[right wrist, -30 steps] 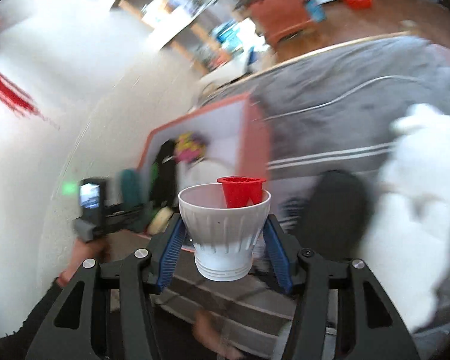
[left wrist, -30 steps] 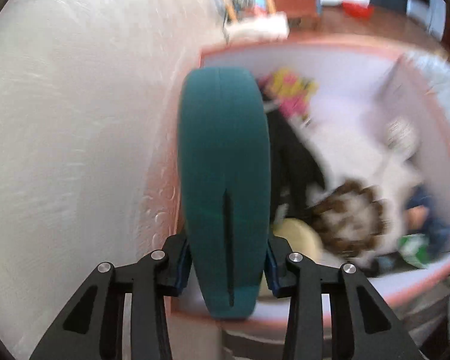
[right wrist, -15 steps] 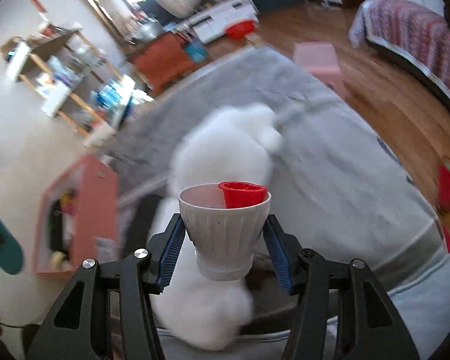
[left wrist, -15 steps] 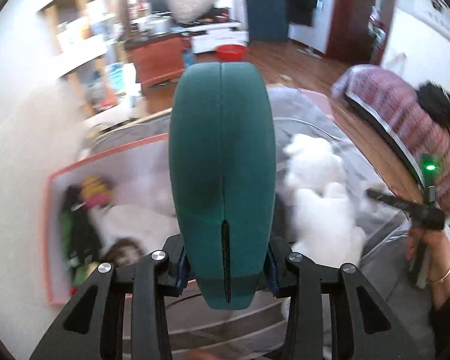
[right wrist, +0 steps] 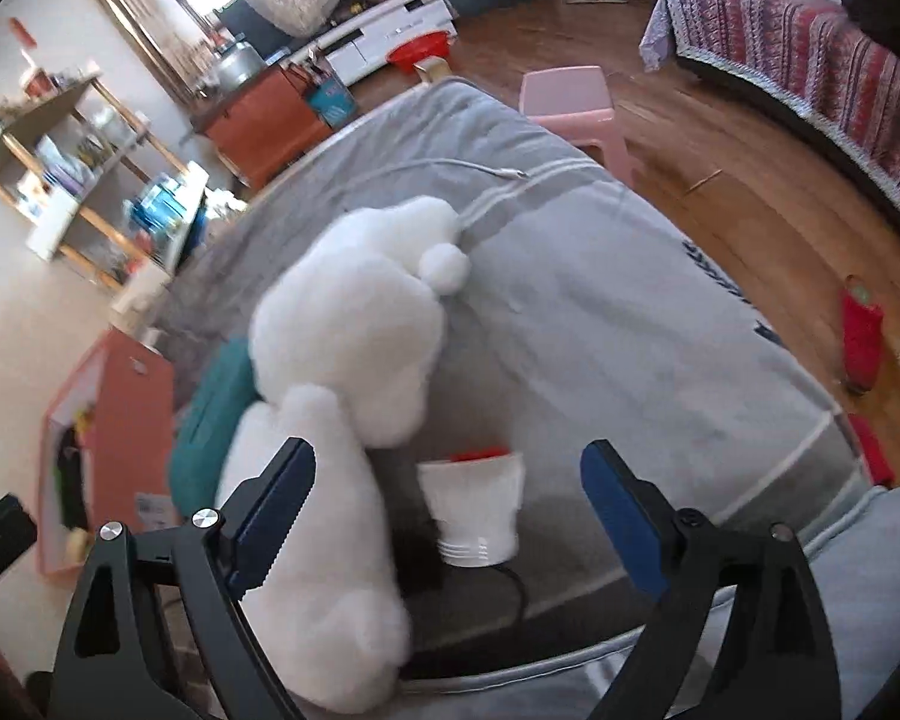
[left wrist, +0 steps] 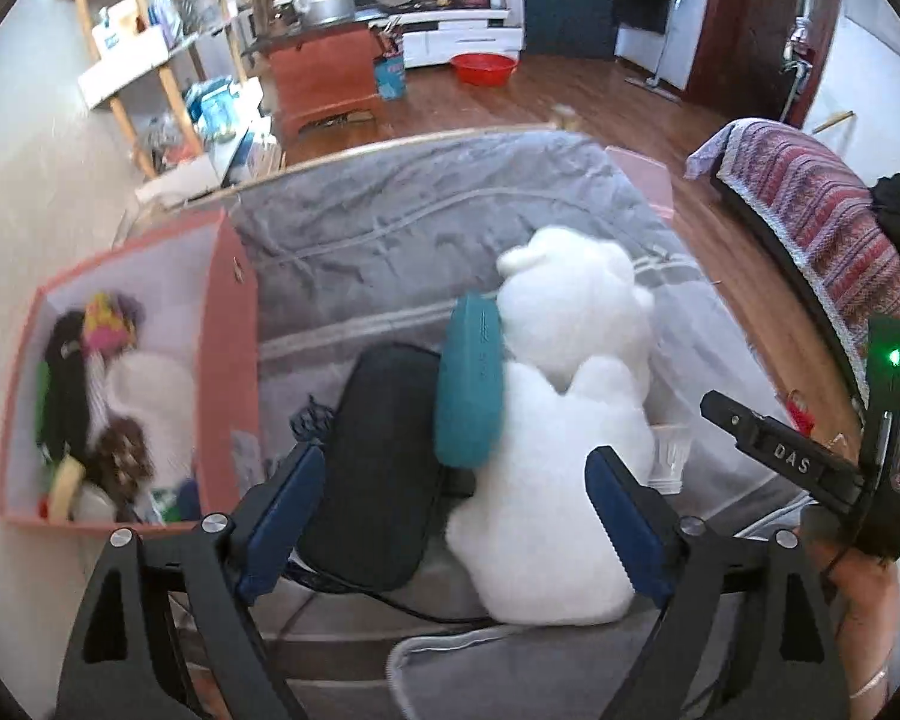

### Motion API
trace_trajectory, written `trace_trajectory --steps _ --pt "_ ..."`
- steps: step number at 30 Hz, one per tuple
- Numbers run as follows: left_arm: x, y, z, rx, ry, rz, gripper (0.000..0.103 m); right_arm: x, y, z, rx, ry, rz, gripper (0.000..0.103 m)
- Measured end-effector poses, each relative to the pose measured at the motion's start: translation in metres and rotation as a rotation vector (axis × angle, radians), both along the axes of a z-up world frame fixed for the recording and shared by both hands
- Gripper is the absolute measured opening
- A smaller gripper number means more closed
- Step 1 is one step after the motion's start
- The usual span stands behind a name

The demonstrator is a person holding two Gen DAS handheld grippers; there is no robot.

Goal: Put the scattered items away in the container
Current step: 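Release teal case and white cup on the bed, then return both tools over the box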

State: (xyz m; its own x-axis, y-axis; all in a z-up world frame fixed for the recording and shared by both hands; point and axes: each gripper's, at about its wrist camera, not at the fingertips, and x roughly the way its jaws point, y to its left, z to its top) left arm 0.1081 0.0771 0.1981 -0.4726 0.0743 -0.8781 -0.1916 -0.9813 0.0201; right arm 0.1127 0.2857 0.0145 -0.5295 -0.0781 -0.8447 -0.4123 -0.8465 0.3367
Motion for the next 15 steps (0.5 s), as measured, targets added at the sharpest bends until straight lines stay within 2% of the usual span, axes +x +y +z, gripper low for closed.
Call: trace_trajectory --steps 2,4,7,8,9,10,12,14,15 --pt "-0.004 0.002 -0.028 0.0 -0.045 0.027 0.089 -0.007 0.003 -0.02 -0.004 -0.08 -0.008 0.091" --pt "-0.01 -0.003 -0.052 -0.021 -0.053 0.071 0.089 -0.013 0.009 -0.04 -0.025 -0.14 -0.019 0.091" --pt "-0.02 -0.017 -0.088 -0.028 -0.11 0.113 0.088 -0.019 0.017 -0.06 -0.061 -0.191 -0.034 0.09" --pt "-0.023 -0.023 -0.103 -0.01 -0.153 0.127 0.085 -0.021 0.018 -0.063 -0.079 -0.189 -0.031 0.09" --pt "-0.025 -0.028 -0.115 0.029 -0.2 0.139 0.075 -0.023 0.018 -0.065 -0.091 -0.185 -0.02 0.09" --pt "-0.025 -0.031 -0.124 0.075 -0.236 0.145 0.071 -0.026 0.016 -0.066 -0.097 -0.175 0.002 0.09" --pt "-0.022 -0.028 -0.135 0.142 -0.286 0.138 0.07 -0.032 0.008 -0.063 -0.135 -0.138 0.062 0.087" --pt "-0.014 -0.014 -0.133 0.104 -0.255 0.117 0.067 -0.038 -0.003 -0.061 -0.216 -0.086 0.132 0.082" --pt "-0.009 -0.007 -0.131 0.078 -0.234 0.102 0.063 -0.041 -0.007 -0.059 -0.223 -0.071 0.147 0.082"
